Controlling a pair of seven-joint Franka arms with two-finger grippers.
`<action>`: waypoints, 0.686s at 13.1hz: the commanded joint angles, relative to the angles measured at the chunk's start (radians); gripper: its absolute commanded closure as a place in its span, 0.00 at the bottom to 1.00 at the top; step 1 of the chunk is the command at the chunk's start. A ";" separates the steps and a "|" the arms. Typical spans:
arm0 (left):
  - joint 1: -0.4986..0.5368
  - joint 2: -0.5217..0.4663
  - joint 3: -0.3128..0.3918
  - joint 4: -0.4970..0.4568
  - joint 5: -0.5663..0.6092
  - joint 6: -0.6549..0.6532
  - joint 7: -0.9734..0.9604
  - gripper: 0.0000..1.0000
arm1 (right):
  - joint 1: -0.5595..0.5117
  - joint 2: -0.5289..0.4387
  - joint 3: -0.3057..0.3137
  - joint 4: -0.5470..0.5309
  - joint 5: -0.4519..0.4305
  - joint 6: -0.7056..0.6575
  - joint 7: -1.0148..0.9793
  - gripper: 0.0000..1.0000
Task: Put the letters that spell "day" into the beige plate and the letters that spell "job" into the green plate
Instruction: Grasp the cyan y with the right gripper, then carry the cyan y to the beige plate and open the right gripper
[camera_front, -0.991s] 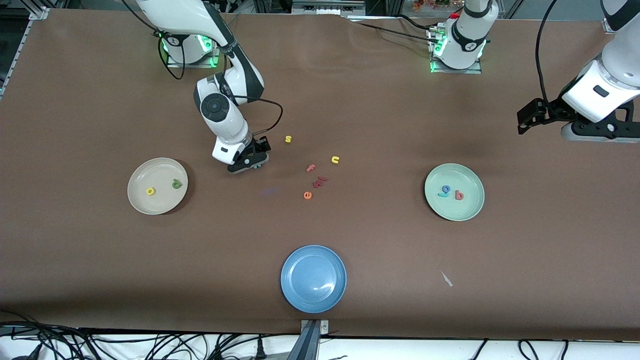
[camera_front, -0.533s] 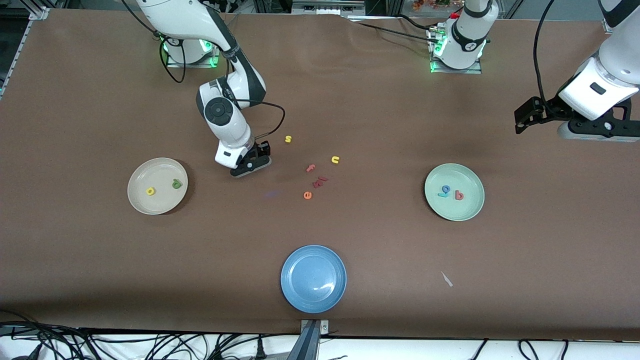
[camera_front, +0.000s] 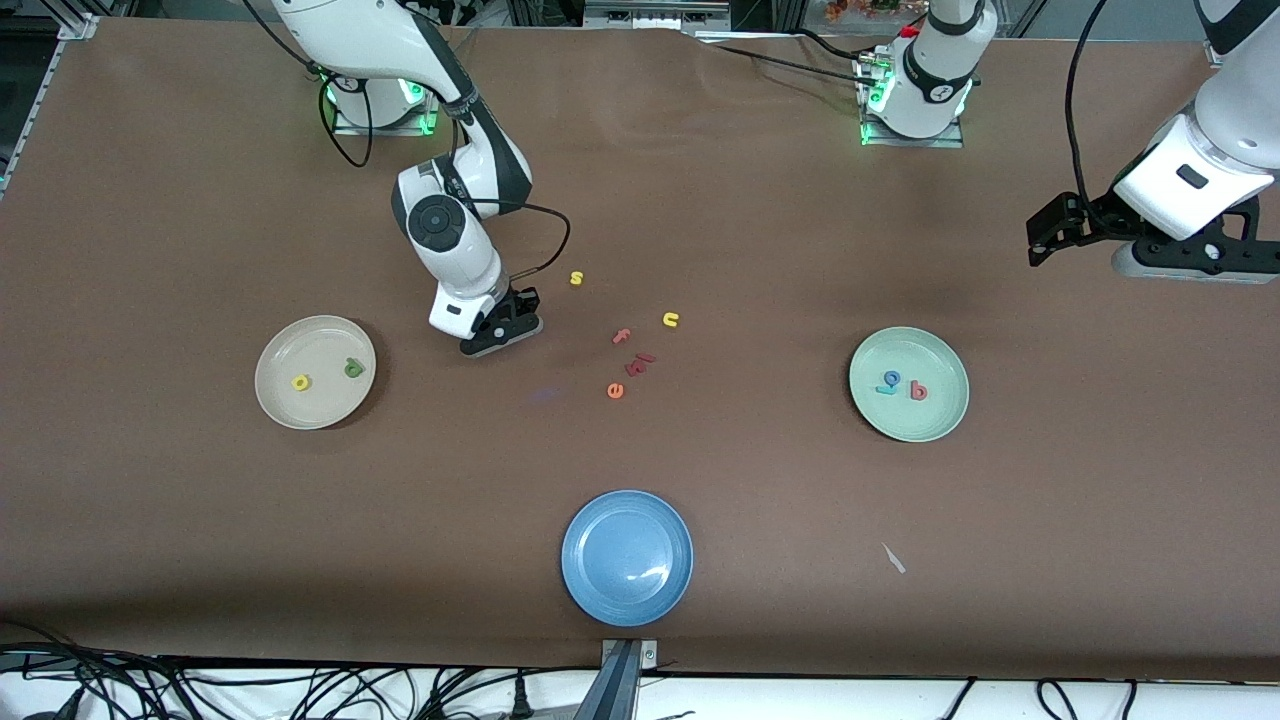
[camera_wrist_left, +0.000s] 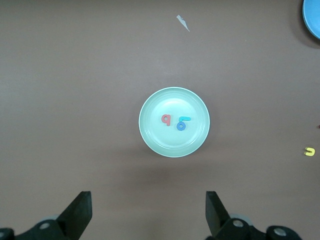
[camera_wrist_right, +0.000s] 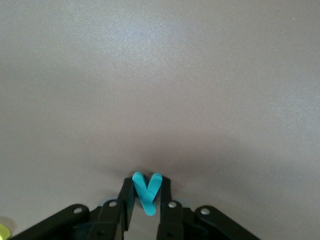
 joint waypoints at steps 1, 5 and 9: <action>-0.006 0.018 0.001 0.040 0.013 -0.028 0.019 0.00 | 0.002 0.024 0.001 0.012 -0.008 0.012 0.010 0.91; -0.005 0.018 0.001 0.040 0.013 -0.028 0.021 0.00 | -0.003 -0.031 -0.097 0.063 -0.016 -0.114 -0.024 0.91; -0.006 0.018 0.001 0.040 0.013 -0.030 0.021 0.00 | -0.003 -0.067 -0.259 0.084 -0.016 -0.206 -0.092 0.91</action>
